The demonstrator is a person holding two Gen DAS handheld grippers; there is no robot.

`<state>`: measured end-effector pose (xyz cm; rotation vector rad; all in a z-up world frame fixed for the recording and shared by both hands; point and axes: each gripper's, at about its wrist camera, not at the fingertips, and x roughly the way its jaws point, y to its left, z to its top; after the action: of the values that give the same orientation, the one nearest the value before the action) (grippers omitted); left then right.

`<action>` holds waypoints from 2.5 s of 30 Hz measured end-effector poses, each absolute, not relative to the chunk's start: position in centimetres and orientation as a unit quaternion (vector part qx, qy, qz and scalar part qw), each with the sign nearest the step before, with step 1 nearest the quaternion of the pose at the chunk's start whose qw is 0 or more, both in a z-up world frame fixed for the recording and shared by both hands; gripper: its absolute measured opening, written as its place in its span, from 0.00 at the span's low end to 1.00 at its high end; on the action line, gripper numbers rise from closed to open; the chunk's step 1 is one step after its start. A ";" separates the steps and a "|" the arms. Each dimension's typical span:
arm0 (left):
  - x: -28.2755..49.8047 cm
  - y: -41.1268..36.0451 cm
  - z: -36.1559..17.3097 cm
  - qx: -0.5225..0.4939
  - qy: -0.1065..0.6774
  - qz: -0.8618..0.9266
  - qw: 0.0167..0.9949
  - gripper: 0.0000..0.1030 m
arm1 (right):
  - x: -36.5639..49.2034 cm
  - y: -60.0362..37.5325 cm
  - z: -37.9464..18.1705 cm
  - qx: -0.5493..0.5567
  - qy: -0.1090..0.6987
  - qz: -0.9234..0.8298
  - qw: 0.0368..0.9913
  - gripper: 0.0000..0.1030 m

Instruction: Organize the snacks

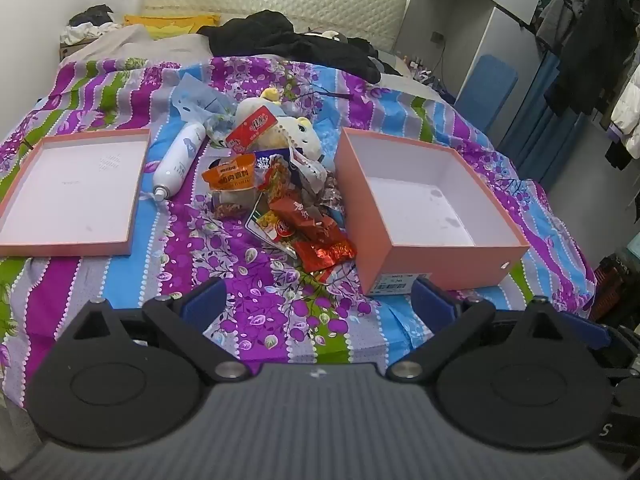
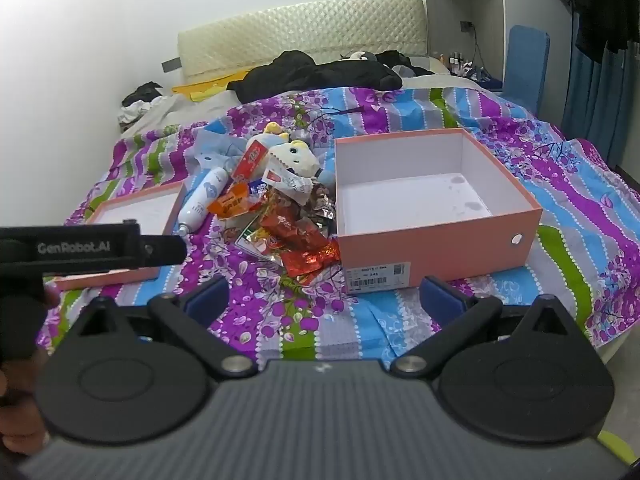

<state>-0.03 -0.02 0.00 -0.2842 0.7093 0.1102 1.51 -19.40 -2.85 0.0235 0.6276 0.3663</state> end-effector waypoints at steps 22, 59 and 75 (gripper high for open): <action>-0.9 0.3 2.4 -0.137 0.341 0.058 0.928 0.97 | 1.8 -19.2 -3.1 0.011 0.315 0.178 0.932 1.00; -0.4 0.1 0.9 -0.138 0.339 0.057 0.929 0.97 | 1.8 -19.3 -3.1 0.008 0.316 0.174 0.933 1.00; -0.8 1.3 -0.6 -0.158 0.340 0.074 0.924 0.97 | 2.0 -19.0 -3.8 0.005 0.322 0.179 0.930 1.00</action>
<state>-0.81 1.32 -0.64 -0.3240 0.6972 0.1528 1.97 -18.97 -3.76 0.0111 0.6595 0.3659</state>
